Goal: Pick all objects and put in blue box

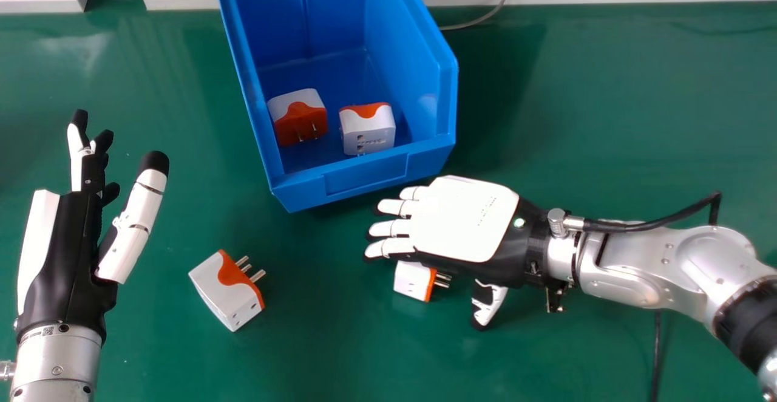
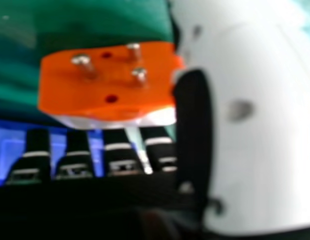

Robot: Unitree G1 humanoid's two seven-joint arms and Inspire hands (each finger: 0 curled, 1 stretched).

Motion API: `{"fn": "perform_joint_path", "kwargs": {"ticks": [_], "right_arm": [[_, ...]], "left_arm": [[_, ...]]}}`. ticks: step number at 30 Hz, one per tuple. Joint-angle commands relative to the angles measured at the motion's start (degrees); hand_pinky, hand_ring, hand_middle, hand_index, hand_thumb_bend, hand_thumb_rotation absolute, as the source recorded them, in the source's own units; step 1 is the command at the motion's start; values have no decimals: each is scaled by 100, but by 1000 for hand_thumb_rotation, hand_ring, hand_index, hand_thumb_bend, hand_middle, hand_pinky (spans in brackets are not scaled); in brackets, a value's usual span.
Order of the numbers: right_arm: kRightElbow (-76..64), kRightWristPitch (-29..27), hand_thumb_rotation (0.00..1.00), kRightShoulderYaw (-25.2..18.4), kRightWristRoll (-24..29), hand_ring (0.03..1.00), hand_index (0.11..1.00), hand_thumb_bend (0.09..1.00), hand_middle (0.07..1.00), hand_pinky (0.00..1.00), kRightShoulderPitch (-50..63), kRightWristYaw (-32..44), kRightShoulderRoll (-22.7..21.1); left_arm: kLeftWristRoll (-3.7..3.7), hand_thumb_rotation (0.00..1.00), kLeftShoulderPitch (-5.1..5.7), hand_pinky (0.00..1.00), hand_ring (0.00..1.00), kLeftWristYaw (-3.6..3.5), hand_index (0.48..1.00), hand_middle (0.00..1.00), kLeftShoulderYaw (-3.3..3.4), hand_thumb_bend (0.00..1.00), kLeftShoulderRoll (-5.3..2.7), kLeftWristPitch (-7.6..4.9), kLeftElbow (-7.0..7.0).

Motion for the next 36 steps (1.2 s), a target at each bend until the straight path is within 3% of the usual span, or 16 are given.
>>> {"fn": "perform_joint_path", "kwargs": {"ticks": [1, 2, 4, 5, 7, 10, 11, 12, 14, 16, 19, 22, 24, 32, 36], "right_arm": [[408, 187, 33, 169, -227, 848, 732, 485, 817, 785, -221, -600, 185], [558, 200, 27, 230, -264, 749, 683, 493, 740, 693, -274, -798, 228], [829, 249, 27, 312, -283, 749, 683, 493, 740, 693, -360, -1082, 320], [952, 280, 21, 343, -281, 648, 642, 499, 671, 594, -400, -1193, 363], [1188, 265, 21, 332, -162, 648, 642, 499, 671, 594, -452, -1312, 434], [1393, 232, 14, 295, -9, 507, 591, 503, 570, 455, -479, -1355, 503], [1410, 246, 14, 290, 23, 507, 591, 503, 570, 455, -484, -1299, 519], [1407, 249, 42, 280, 74, 430, 567, 501, 497, 382, -489, -1192, 523], [1358, 247, 42, 301, 124, 430, 567, 501, 497, 382, -514, -1032, 488], [1336, 215, 82, 318, 162, 296, 531, 500, 364, 251, -556, -935, 458], [1334, 211, 132, 303, 217, 246, 471, 483, 313, 201, -602, -768, 452], [1357, 209, 257, 287, 299, 147, 318, 436, 211, 104, -648, -592, 464], [1327, 242, 301, 256, 382, 110, 255, 413, 172, 67, -637, -441, 465], [1250, 294, 334, 219, 509, 68, 210, 369, 128, 26, -599, -214, 398], [1142, 432, 339, 239, 508, 56, 198, 346, 119, 14, -571, -136, 357]], "left_arm": [[6, 869, -5, 927, 988, 8, 987, 986, 7, 444, 28, -16, -169], [4, 869, -3, 927, 988, 5, 987, 986, 6, 445, 29, -10, -172], [10, 869, 21, 927, 988, -2, 987, 986, -2, 445, 25, 6, -213], [16, 869, 26, 927, 988, -3, 987, 986, -6, 446, 26, 19, -230], [13, 869, 32, 927, 988, -8, 987, 986, -5, 446, 27, 51, -261], [3, 869, 30, 928, 988, -16, 987, 986, -3, 448, 32, 83, -268], [6, 869, 30, 928, 988, -17, 987, 986, -5, 448, 34, 90, -271], [11, 869, 29, 929, 988, -19, 987, 986, -8, 449, 38, 102, -275], [14, 869, 30, 929, 988, -22, 987, 986, -11, 449, 42, 108, -281], [17, 870, 23, 930, 988, -21, 987, 986, -12, 450, 46, 98, -276], [13, 870, 22, 930, 988, -20, 987, 986, -10, 451, 48, 77, -261], [12, 870, 30, 931, 988, -24, 987, 986, -13, 451, 49, 63, -265], [16, 870, 30, 931, 988, -20, 987, 986, -4, 451, 56, 55, -255], [39, 870, 4, 931, 988, 7, 987, 985, -5, 452, 57, 47, -199], [16, 870, -10, 931, 988, 1, 987, 984, 5, 454, 63, 19, -164]]}}
